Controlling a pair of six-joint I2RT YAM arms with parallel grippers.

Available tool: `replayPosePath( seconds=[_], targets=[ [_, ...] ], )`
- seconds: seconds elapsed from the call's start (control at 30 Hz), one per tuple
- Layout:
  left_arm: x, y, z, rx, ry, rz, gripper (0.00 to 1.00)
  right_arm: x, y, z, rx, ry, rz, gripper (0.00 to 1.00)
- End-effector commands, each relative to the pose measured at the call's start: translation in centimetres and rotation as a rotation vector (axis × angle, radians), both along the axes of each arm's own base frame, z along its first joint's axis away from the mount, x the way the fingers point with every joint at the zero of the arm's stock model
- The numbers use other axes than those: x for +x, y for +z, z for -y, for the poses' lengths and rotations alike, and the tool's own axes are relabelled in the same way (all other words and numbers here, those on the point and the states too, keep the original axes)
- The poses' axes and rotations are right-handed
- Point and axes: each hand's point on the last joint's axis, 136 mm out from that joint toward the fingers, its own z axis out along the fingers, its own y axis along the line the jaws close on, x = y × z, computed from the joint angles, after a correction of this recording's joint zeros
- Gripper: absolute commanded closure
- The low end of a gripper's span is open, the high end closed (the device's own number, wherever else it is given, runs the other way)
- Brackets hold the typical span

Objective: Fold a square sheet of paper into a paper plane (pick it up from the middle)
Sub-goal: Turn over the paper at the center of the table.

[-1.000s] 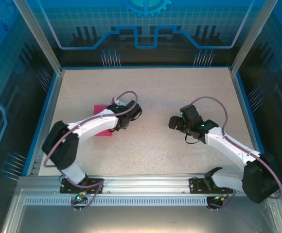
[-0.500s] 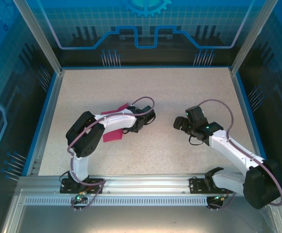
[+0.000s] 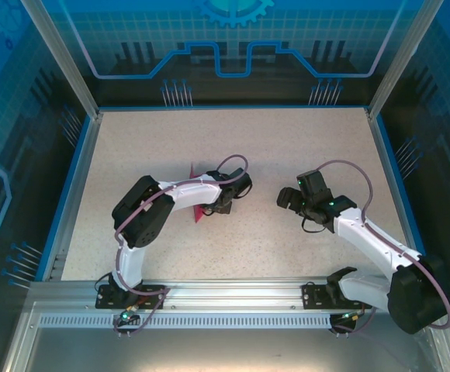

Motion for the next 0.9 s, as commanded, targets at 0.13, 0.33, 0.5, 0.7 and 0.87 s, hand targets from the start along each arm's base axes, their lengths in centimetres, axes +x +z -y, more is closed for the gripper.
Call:
replayPosePath(
  seconds=[0.13, 0.33, 0.5, 0.7, 0.87],
  targets=[
    [-0.3, 5.0, 3.9, -0.302, -0.075, 0.030, 0.59, 0.3, 0.3, -1.2, 0.055, 0.054, -0.022, 0.10],
    [-1.3, 11.3, 4.1, -0.532, -0.096, 0.115, 0.47, 0.7, 0.6, -4.9, 0.138, 0.184, 0.000, 0.10],
    [-1.5, 12.9, 0.6, -0.740, 0.026, 0.145, 0.35, 0.9, 0.9, -10.5, 0.182, 0.342, -0.002, 0.09],
    [-1.4, 10.2, -3.9, -0.871, 0.229, 0.115, 0.29, 0.9, 0.0, -17.6, 0.268, 0.470, -0.028, 0.10],
    [-1.7, 8.1, -5.8, -0.907, 0.328, 0.091, 0.27, 1.8, -0.4, -21.7, 0.349, 0.491, -0.050, 0.14]
  ],
)
